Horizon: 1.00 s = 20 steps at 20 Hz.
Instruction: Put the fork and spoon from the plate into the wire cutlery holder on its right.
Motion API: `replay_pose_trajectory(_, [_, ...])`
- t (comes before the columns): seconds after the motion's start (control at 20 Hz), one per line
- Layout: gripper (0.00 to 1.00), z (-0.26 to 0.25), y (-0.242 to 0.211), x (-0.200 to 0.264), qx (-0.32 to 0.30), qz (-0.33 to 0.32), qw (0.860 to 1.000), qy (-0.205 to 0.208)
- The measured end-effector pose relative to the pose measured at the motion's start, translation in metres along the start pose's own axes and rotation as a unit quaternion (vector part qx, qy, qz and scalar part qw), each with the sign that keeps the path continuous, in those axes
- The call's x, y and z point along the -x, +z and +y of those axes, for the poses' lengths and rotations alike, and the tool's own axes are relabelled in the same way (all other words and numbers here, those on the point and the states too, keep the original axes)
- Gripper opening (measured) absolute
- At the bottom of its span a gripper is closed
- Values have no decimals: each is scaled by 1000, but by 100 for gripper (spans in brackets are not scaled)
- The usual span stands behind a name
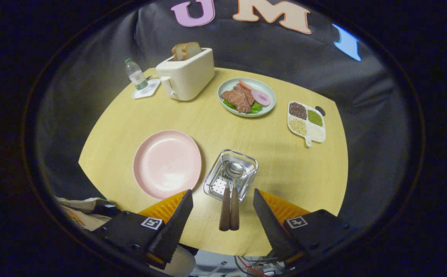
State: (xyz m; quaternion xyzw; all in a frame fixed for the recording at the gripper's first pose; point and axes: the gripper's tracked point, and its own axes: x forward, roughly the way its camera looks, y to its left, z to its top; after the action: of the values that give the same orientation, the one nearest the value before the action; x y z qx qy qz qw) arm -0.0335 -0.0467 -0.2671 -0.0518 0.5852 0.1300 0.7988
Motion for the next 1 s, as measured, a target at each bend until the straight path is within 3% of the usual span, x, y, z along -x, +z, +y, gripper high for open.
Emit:
replay_pose_trajectory(0.3, [100,33,13,12,-41,-108,993,-17])
replay_pose_trajectory(0.5, [100,55,29,25,-57,-191,979,-39])
replay_pose_trajectory(0.85, [99,83,62,52,-89,-346,933,-54])
replay_pose_trajectory(1.0, [99,84,76,74,-87,-421,900,-66])
